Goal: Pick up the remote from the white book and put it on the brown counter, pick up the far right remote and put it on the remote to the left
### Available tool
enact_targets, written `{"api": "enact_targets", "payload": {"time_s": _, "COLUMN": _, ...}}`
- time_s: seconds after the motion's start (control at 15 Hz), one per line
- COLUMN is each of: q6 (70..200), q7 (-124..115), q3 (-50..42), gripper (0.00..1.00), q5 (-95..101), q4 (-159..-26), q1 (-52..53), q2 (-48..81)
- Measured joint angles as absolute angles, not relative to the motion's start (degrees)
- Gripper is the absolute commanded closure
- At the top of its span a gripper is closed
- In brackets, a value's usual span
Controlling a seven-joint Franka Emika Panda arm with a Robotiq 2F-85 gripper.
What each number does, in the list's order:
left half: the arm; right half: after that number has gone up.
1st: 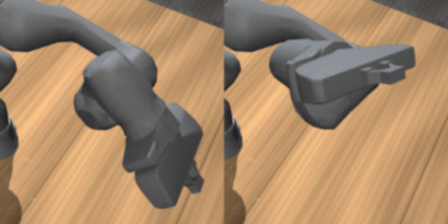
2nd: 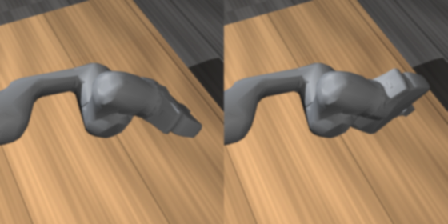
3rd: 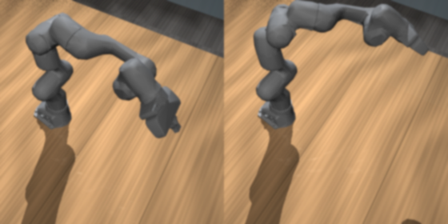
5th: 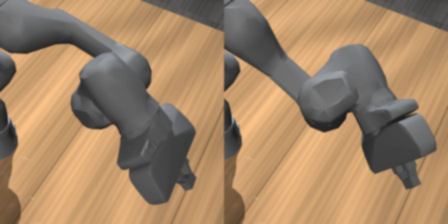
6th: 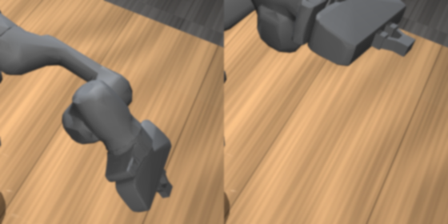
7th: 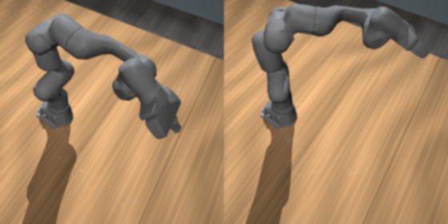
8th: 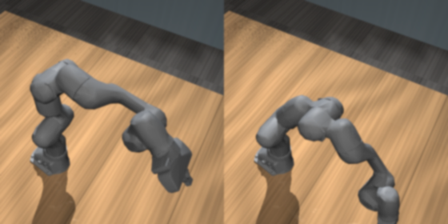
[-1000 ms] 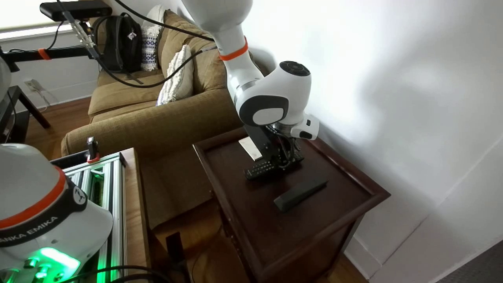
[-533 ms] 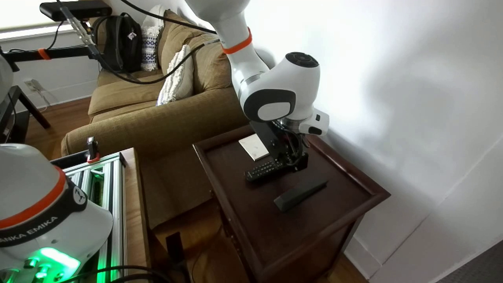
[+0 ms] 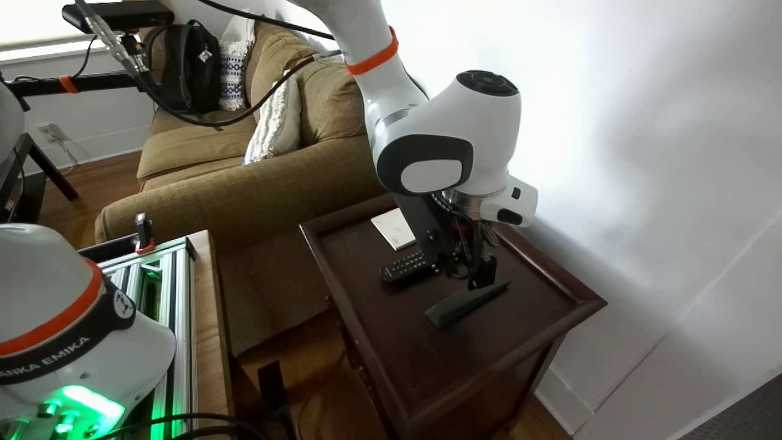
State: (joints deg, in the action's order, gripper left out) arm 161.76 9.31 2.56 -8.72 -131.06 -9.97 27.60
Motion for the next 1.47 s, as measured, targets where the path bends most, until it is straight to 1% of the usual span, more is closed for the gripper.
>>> {"api": "enact_targets", "payload": {"time_s": 0.47, "q6": 160.10, "q7": 9.32, "q3": -1.05, "gripper": 0.00, "q5": -6.48, "q4": -132.62, "q1": -9.90, "q2": 28.06}}
{"api": "enact_targets", "payload": {"time_s": 1.07, "q6": 160.44, "q7": 9.92, "q3": 0.14, "gripper": 0.00, "q5": -5.12, "q4": -127.95, "q1": -9.43, "q2": 32.92}}
{"api": "enact_targets", "payload": {"time_s": 1.13, "q6": 160.44, "q7": 10.06, "q3": 0.18, "gripper": 0.02, "q5": -4.85, "q4": -127.21, "q1": -9.29, "q2": 33.75}}
{"api": "enact_targets", "payload": {"time_s": 1.2, "q6": 160.44, "q7": 10.10, "q3": 0.16, "gripper": 0.12, "q5": -4.43, "q4": -126.44, "q1": -9.13, "q2": 34.58}}
{"api": "enact_targets", "payload": {"time_s": 1.27, "q6": 160.44, "q7": 10.10, "q3": 0.10, "gripper": 0.25, "q5": -3.88, "q4": -125.77, "q1": -8.99, "q2": 35.33}}
{"api": "enact_targets", "payload": {"time_s": 1.33, "q6": 160.44, "q7": 10.10, "q3": -0.03, "gripper": 0.27, "q5": -3.30, "q4": -125.06, "q1": -8.85, "q2": 36.04}}
{"api": "enact_targets", "payload": {"time_s": 1.47, "q6": 160.44, "q7": 10.10, "q3": -0.23, "gripper": 0.42, "q5": -2.50, "q4": -123.83, "q1": -8.69, "q2": 37.24}}
